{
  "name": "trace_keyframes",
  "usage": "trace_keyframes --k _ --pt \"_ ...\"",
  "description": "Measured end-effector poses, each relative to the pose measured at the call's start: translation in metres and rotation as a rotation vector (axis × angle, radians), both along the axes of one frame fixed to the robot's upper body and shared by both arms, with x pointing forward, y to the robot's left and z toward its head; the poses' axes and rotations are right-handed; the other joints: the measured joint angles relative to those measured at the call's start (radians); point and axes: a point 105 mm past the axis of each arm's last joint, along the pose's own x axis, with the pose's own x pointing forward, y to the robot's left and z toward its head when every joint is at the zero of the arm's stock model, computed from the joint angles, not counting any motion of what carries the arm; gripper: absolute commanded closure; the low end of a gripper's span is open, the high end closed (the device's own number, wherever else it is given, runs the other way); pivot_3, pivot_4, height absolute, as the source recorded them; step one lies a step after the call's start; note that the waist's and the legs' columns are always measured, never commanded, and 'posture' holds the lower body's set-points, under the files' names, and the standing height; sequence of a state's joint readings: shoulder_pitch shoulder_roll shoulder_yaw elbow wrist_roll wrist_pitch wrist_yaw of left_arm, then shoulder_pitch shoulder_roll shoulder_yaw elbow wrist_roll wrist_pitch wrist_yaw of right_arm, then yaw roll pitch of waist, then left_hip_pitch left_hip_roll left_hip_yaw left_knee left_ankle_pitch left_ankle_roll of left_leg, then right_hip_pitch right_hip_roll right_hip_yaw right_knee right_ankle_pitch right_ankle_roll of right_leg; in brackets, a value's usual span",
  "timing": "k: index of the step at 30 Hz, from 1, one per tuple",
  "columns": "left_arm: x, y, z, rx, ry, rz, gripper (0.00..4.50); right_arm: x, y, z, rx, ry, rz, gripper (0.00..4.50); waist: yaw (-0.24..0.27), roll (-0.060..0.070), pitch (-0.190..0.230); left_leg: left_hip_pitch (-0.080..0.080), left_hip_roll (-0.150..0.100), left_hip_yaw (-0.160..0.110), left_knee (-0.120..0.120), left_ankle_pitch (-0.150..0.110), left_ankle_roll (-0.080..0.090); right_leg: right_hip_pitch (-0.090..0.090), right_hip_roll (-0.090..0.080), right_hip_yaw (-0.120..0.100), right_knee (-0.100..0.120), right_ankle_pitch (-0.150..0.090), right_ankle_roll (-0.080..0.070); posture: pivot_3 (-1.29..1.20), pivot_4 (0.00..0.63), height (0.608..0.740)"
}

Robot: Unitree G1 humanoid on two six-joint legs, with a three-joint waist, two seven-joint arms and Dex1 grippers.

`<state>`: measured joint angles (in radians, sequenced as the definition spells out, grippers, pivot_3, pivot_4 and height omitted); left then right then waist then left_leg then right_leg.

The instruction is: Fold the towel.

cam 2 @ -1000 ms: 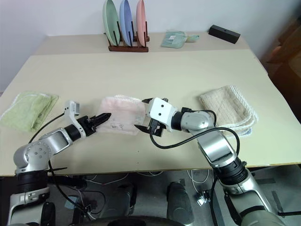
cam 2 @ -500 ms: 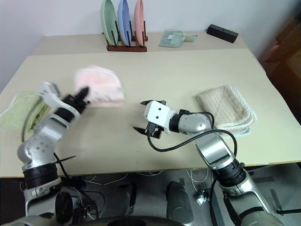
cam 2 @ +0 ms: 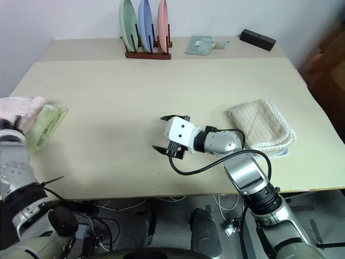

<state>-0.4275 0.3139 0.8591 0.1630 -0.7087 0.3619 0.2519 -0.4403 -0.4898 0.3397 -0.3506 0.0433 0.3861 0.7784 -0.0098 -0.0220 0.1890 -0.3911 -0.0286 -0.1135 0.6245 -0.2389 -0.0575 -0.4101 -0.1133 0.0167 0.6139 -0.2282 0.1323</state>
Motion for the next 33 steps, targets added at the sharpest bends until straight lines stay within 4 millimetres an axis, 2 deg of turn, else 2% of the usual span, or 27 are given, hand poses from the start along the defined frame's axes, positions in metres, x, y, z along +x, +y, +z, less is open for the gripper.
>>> trace_keyframes --k 1,3,8,9,11,14,16,19,22,24,25,27,29,33 --pt "0.002 -0.005 -0.006 -0.013 0.018 -0.028 4.43 0.0 0.0 -0.001 0.0 0.004 -0.001 0.0 0.0 0.0 0.0 0.0 0.0 0.0 0.0 0.0 0.0 0.0 0.0 0.0 0.0 0.0 0.0 0.0 0.15 0.74" --pt "0.002 -0.008 -0.009 -0.039 0.007 -0.04 3.71 -0.001 -0.001 -0.003 -0.002 0.009 -0.004 0.0 -0.001 0.0 0.0 0.0 0.0 -0.001 0.0 0.0 0.0 0.0 0.0 0.0 0.0 0.0 0.0 0.0 0.15 0.74" --pt "-0.006 -0.008 -0.016 -0.099 -0.03 -0.019 1.39 -0.002 -0.002 -0.005 -0.003 0.009 -0.003 0.0 -0.002 0.0 0.0 0.0 0.0 -0.001 0.0 0.0 0.0 0.0 0.0 0.0 0.0 0.0 0.0 0.0 0.15 0.74" --pt "-0.009 -0.008 -0.018 -0.102 -0.034 -0.017 0.71 -0.002 -0.002 -0.007 -0.004 0.014 -0.003 0.0 -0.002 0.0 0.0 0.0 0.0 0.0 0.0 0.0 0.0 0.0 0.0 0.0 0.0 0.0 0.0 0.0 0.15 0.74" --pt "-0.016 -0.004 -0.016 -0.088 -0.042 0.005 0.06 -0.003 -0.003 -0.008 -0.005 0.018 -0.001 0.0 -0.003 0.0 0.0 0.0 0.0 0.0 0.0 0.0 0.0 0.0 0.0 0.0 0.0 0.0 0.0 0.0 0.15 0.74" --pt "-0.029 0.007 -0.008 -0.05 -0.066 0.066 0.06 -0.003 -0.003 -0.008 -0.002 0.023 0.005 0.0 -0.005 0.0 0.0 0.0 0.0 0.0 0.0 0.0 0.0 0.0 0.0 0.0 0.0 0.0 0.0 0.0 0.15 0.74" --pt "-0.04 0.017 0.007 0.007 -0.087 0.102 0.06 0.0 -0.006 -0.008 0.005 0.034 -0.003 0.0 -0.005 -0.001 0.0 0.0 0.0 0.0 -0.001 0.0 0.0 0.0 0.0 0.0 0.0 0.0 0.0 0.0 0.15 0.74" --pt "-0.05 0.025 0.04 0.154 -0.116 0.11 0.06 0.008 -0.016 -0.007 0.025 0.049 -0.041 0.0 -0.002 -0.001 0.0 0.0 0.0 0.0 -0.001 0.0 0.0 0.0 0.0 0.0 0.0 0.0 0.0 0.0 0.15 0.74" --pt "-0.046 0.015 0.078 0.324 -0.158 0.041 0.06 0.016 -0.025 -0.003 0.048 0.057 -0.073 0.0 0.003 -0.001 0.0 0.0 0.0 0.0 0.0 0.0 0.0 0.001 0.0 0.0 0.0 0.0 -0.001 0.0 0.15 0.74" --pt "-0.033 -0.007 0.099 0.468 -0.168 -0.084 0.06 0.022 -0.031 0.0 0.074 0.063 -0.094 0.0 0.003 -0.001 0.0 0.0 0.0 0.0 0.0 0.0 0.0 0.001 0.0 0.0 -0.001 0.0 -0.001 0.0 0.15 0.74" --pt "-0.025 -0.026 0.106 0.558 -0.154 -0.182 0.06 0.025 -0.036 0.003 0.097 0.069 -0.115 0.0 0.001 -0.001 0.0 0.0 0.0 0.0 0.0 0.0 0.0 0.001 0.0 0.0 -0.001 0.0 -0.001 0.0 0.15 0.74" --pt "-0.007 -0.069 0.108 0.727 -0.098 -0.398 0.06 0.033 -0.049 0.009 0.153 0.078 -0.168 0.0 -0.003 0.0 0.0 0.0 0.0 0.0 -0.001 0.0 0.0 0.0 0.0 0.0 -0.001 -0.001 -0.002 0.0 0.15 0.74" --pt "0.003 -0.099 0.099 0.815 -0.056 -0.543 0.06 0.037 -0.058 0.015 0.191 0.077 -0.203 0.0 -0.008 0.0 0.001 0.0 0.0 0.001 -0.002 0.0 0.0 -0.001 0.0 0.001 0.0 -0.001 -0.002 0.0 0.15 0.74" --pt "0.016 -0.176 0.053 0.994 0.051 -0.919 0.06 0.045 -0.082 0.017 0.265 0.121 -0.297 0.0 -0.007 0.001 0.001 0.0 0.001 0.001 -0.003 0.0 0.0 -0.001 0.0 0.001 0.0 -0.001 -0.002 0.0 0.15 0.74"
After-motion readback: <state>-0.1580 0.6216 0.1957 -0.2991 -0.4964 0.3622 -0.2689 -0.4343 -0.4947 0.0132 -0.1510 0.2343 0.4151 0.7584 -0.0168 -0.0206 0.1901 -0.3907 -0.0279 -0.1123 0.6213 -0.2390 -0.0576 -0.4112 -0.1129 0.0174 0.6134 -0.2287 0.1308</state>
